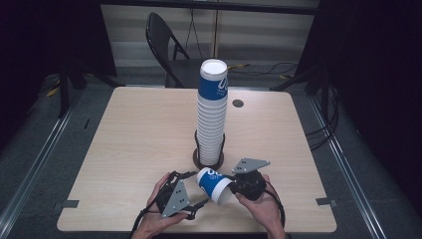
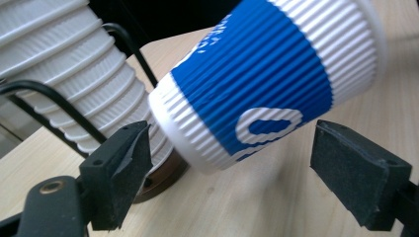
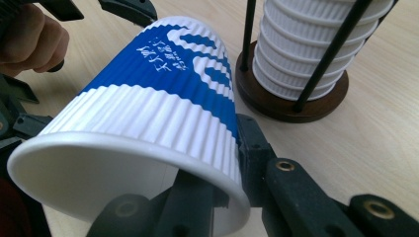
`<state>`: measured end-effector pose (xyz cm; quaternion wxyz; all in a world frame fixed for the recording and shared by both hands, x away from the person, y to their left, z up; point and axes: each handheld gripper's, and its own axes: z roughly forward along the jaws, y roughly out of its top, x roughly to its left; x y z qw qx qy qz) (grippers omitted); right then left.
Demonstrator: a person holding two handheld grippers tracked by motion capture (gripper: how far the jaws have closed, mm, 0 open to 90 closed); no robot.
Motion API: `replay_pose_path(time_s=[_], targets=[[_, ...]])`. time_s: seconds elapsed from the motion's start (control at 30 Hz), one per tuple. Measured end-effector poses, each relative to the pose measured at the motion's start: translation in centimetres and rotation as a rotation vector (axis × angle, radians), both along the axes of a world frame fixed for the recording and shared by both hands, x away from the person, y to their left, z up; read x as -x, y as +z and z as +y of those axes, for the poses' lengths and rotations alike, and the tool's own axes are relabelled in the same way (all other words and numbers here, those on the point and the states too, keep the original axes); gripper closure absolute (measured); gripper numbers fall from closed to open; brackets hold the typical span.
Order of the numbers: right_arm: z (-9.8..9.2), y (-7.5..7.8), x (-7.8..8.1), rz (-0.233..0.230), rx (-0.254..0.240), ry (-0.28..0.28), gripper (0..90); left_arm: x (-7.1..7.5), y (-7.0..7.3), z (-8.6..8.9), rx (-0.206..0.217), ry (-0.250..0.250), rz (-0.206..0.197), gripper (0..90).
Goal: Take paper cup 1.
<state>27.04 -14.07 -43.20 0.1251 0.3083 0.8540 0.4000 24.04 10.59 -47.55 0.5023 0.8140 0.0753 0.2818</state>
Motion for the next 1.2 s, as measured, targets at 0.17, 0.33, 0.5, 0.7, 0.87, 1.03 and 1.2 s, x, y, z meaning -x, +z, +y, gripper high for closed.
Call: replay_pose_path(time_s=[0.17, 0.33, 0.5, 0.7, 0.87, 1.03, 1.2], targets=[[0.0, 0.0, -0.1, 0.015, 0.010, 0.002, 85.5, 0.4, 0.0, -0.4, -0.051, 0.021, -0.051, 15.5], [0.1, -0.2, -0.3, 0.040, 0.015, 0.020, 85.6, 0.8, -0.4, -1.2, -0.110, 0.023, -0.116, 15.3], [-0.1, -0.2, -0.6, 0.062, 0.012, 0.014, 85.6, 0.9, -0.1, -1.6, -0.130, 0.012, -0.138, 14.4], [0.1, -0.1, -0.7, 0.083, 0.019, 0.031, 85.7, 1.1, 0.0, -1.9, -0.144, -0.005, -0.138, 8.8], [0.5, -0.2, -0.9, 0.102, 0.030, 0.050, 85.7, 1.1, -0.2, -2.5, -0.193, 0.001, -0.167, 6.0], [1.1, -0.1, -1.1, 0.110, 0.045, 0.061, 85.7, 1.4, -0.1, -3.0, -0.209, -0.002, -0.198, 4.4], [1.6, 0.0, -1.1, 0.125, 0.032, 0.077, 85.7, 1.9, 0.1, -3.7, -0.242, -0.004, -0.240, 3.9]])
